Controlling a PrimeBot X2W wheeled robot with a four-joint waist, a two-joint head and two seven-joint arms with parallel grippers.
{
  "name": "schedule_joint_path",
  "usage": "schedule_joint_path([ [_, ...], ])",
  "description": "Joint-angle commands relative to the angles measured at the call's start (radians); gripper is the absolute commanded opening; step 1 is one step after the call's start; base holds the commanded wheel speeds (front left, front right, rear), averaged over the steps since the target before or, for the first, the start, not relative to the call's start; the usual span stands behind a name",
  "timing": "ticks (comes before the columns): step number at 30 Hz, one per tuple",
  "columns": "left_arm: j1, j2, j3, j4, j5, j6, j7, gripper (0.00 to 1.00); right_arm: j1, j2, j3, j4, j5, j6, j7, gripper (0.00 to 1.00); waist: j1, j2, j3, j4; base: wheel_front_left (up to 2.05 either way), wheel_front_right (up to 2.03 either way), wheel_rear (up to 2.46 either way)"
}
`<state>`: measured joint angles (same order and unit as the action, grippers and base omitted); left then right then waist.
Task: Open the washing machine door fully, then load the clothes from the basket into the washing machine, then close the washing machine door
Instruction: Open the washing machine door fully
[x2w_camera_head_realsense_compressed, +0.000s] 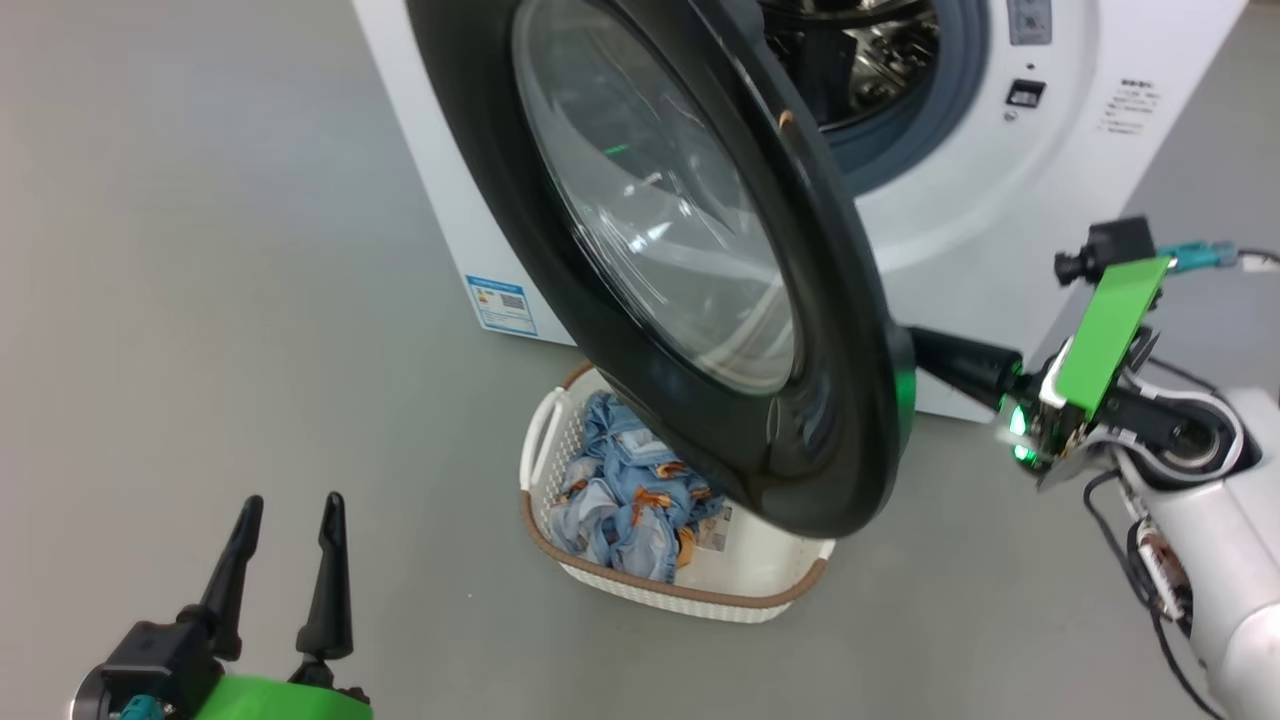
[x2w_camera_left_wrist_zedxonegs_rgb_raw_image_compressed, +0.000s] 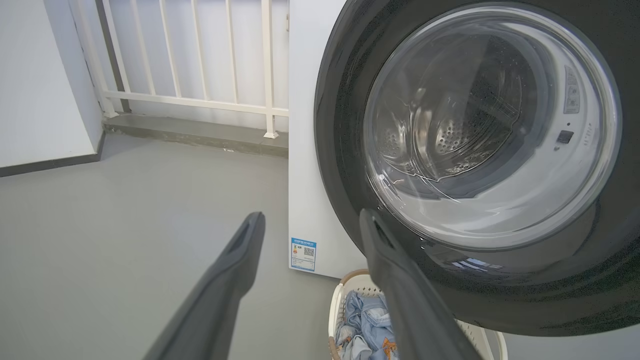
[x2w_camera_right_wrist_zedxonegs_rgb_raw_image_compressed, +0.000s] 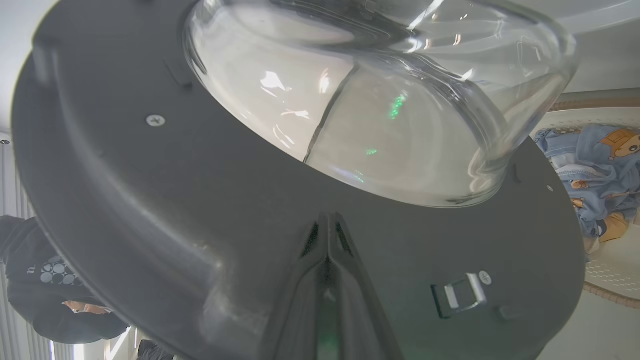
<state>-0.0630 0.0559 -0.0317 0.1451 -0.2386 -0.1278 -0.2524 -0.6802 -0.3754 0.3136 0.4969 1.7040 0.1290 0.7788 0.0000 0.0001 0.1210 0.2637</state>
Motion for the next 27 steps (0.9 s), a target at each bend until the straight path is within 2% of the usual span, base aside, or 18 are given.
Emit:
schedule_joint_path([
  [1,-0.005,0.022,0.036,-0.019,0.009,-0.003,-0.009,1.00,0.024,0.018,0.017,-0.043,0.021,0.002,0.005,0.00,0.0000,-0.0001,-0.020,0.024,0.00,0.00,0.00],
  [27,0.006,0.037,0.028,-0.004,0.014,-0.003,-0.009,1.00,0.145,0.076,0.048,-0.138,0.046,0.002,0.024,0.00,0.0000,-0.0001,-0.073,0.148,0.00,0.00,0.00],
])
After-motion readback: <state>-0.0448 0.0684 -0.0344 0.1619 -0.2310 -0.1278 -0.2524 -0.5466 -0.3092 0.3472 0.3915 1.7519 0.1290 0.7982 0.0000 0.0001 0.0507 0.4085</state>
